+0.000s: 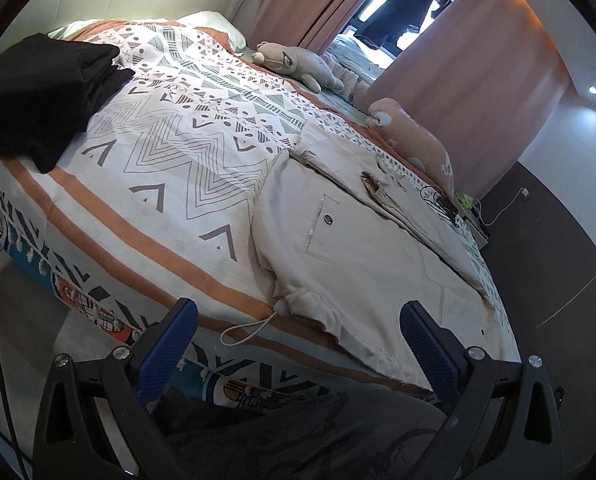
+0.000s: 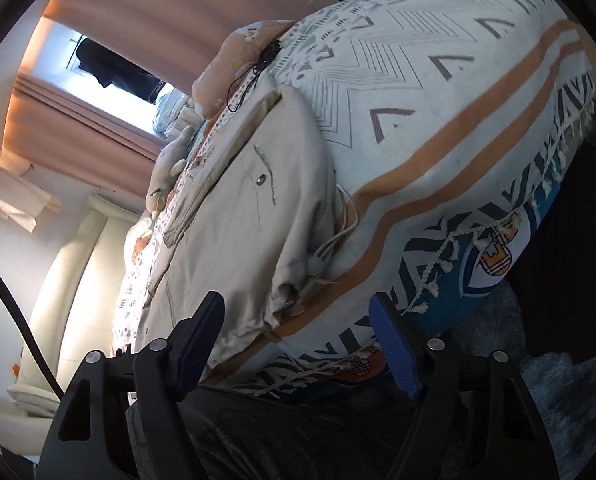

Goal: Fold large clothes
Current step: 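Close the left gripper on the hem while the right gripper grasps the hem too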

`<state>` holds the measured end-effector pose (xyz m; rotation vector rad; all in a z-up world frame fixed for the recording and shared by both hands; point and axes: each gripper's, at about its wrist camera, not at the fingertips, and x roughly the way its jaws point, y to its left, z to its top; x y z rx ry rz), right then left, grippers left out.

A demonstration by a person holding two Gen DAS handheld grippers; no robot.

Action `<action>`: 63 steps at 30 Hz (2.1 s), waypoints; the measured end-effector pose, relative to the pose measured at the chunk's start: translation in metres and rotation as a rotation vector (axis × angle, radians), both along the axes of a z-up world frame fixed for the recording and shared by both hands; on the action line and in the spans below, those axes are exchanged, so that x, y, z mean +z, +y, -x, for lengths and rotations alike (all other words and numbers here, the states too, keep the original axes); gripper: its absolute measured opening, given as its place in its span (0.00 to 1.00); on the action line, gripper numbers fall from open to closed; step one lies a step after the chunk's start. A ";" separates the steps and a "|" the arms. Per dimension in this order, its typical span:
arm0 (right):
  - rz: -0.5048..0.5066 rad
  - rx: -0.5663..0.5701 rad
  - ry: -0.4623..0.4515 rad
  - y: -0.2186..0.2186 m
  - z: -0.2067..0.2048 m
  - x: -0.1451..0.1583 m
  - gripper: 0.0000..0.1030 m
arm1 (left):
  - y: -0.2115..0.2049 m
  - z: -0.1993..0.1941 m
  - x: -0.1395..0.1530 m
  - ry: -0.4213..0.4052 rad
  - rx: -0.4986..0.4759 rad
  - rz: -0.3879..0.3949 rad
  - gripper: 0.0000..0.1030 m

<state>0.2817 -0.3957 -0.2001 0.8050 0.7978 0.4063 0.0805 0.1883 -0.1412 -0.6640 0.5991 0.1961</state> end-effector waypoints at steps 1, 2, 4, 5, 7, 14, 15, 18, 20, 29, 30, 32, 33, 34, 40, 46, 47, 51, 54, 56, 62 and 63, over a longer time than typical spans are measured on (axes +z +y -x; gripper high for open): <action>-0.006 0.002 0.004 0.001 -0.004 -0.003 0.64 | 0.002 -0.003 -0.003 0.001 0.002 0.010 1.00; -0.012 0.008 0.007 0.003 -0.009 -0.005 0.63 | 0.004 -0.005 -0.005 0.001 0.001 0.020 1.00; -0.026 0.029 0.011 0.009 -0.018 -0.009 0.62 | 0.007 -0.013 -0.011 0.009 -0.002 0.038 1.00; -0.033 0.038 0.015 0.013 -0.023 -0.011 0.62 | 0.008 -0.017 -0.014 0.013 -0.006 0.047 0.98; -0.052 0.051 0.016 0.020 -0.032 -0.013 0.62 | 0.011 -0.026 -0.019 0.023 -0.012 0.067 0.96; -0.049 0.056 0.033 0.036 -0.063 -0.017 0.62 | 0.029 -0.052 -0.038 0.071 0.008 0.121 0.95; -0.046 0.055 0.037 0.037 -0.066 -0.019 0.62 | 0.033 -0.056 -0.042 0.080 0.011 0.135 0.95; -0.064 0.053 0.038 0.037 -0.072 -0.021 0.61 | 0.039 -0.066 -0.051 0.105 0.004 0.174 0.95; -0.086 0.056 0.027 0.036 -0.073 -0.019 0.60 | 0.037 -0.073 -0.055 0.107 -0.020 0.206 0.95; -0.133 0.122 -0.141 0.041 -0.077 0.016 0.58 | 0.019 -0.092 -0.052 0.025 -0.163 0.326 0.95; -0.131 0.117 -0.129 0.043 -0.079 0.013 0.58 | 0.018 -0.092 -0.052 0.028 -0.162 0.321 0.95; -0.131 0.100 -0.089 0.043 -0.084 0.002 0.58 | 0.017 -0.092 -0.055 0.040 -0.161 0.323 0.95; -0.131 0.095 -0.072 0.041 -0.085 -0.003 0.58 | 0.017 -0.092 -0.056 0.045 -0.157 0.328 0.95; -0.129 0.089 -0.052 0.042 -0.087 -0.009 0.58 | 0.018 -0.091 -0.058 0.051 -0.153 0.330 0.95; -0.148 0.091 -0.019 0.044 -0.091 -0.015 0.58 | 0.020 -0.090 -0.062 0.059 -0.152 0.328 0.93; -0.216 0.100 -0.074 0.044 -0.099 -0.010 0.51 | 0.025 -0.107 -0.067 0.074 -0.157 0.339 0.76; -0.203 0.097 -0.068 0.046 -0.102 -0.011 0.51 | 0.025 -0.111 -0.068 0.078 -0.157 0.338 0.76; -0.177 0.085 -0.038 0.055 -0.107 -0.016 0.48 | 0.020 -0.119 -0.066 0.099 -0.173 0.304 0.76; -0.158 0.072 -0.025 0.061 -0.108 -0.017 0.37 | 0.016 -0.118 -0.068 0.100 -0.195 0.334 0.71; -0.141 0.065 -0.013 0.063 -0.108 -0.017 0.23 | 0.014 -0.116 -0.071 0.109 -0.198 0.333 0.57; -0.160 0.058 -0.045 0.060 -0.098 -0.003 0.12 | 0.025 -0.100 -0.072 0.069 -0.134 0.383 0.16; -0.164 0.058 -0.063 0.059 -0.095 0.000 0.11 | 0.024 -0.097 -0.068 0.047 -0.132 0.378 0.15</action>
